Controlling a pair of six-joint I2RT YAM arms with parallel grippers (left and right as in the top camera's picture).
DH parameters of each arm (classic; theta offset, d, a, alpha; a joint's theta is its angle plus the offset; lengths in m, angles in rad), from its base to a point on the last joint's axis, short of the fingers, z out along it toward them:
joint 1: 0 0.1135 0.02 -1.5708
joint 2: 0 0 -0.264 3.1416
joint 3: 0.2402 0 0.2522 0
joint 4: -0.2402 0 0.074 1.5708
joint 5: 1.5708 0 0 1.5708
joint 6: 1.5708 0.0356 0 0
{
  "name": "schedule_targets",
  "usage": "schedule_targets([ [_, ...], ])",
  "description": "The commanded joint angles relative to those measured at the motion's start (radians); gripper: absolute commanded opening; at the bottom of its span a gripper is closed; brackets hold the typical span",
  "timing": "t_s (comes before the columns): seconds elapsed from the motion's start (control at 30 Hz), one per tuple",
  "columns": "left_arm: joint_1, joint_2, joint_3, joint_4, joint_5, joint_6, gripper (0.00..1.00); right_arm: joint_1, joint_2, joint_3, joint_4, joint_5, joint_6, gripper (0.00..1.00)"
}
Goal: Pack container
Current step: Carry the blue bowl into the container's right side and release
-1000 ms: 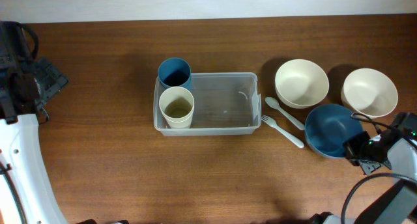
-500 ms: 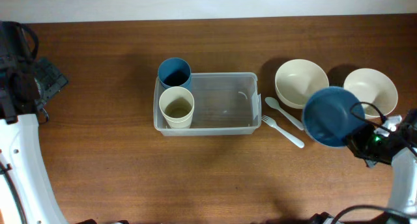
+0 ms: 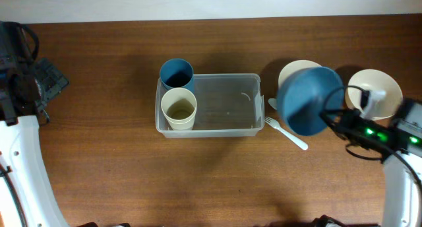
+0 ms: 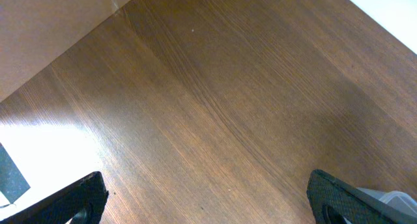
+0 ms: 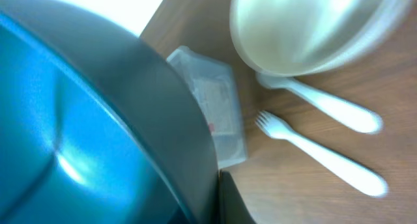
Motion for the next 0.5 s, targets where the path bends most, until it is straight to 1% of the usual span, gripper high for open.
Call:
schedule_targets([
  [0.0,0.005,0.003,-0.002,-0.002,0.001,-0.013,1.00,0.148,-0.018,0.023,0.091,0.032,0.106,0.04],
  [0.17,0.005,0.003,-0.002,-0.002,0.001,-0.013,1.00,0.381,-0.008,0.023,0.271,0.191,0.269,0.04],
  [0.23,0.005,0.003,-0.002,-0.002,0.001,-0.013,1.00,0.464,0.006,0.023,0.317,0.272,0.312,0.04],
  [0.37,0.005,0.003,-0.002,-0.002,0.001,-0.013,1.00,0.599,0.068,0.023,0.336,0.483,0.376,0.04],
  [0.47,0.005,0.003,-0.002,-0.002,0.001,-0.013,1.00,0.661,0.142,0.023,0.351,0.541,0.376,0.04],
])
